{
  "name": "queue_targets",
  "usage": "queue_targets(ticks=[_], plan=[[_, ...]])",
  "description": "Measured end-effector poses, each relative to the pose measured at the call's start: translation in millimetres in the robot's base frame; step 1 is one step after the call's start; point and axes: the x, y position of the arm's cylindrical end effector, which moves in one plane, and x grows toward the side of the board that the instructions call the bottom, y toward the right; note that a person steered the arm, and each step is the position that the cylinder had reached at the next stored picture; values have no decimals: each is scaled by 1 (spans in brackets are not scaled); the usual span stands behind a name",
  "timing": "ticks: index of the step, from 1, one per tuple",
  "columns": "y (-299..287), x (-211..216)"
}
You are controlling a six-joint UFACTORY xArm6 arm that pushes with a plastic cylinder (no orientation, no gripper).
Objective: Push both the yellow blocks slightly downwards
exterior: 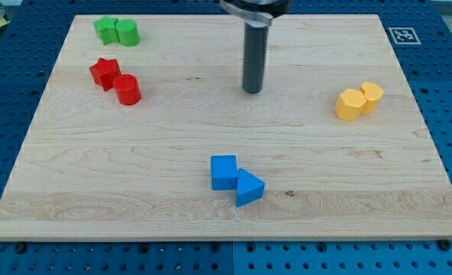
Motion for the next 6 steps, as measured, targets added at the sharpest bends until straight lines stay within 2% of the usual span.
queue_targets(ticks=[2, 4, 5, 6], plan=[[38, 47], [133, 95], [196, 93], [223, 57]])
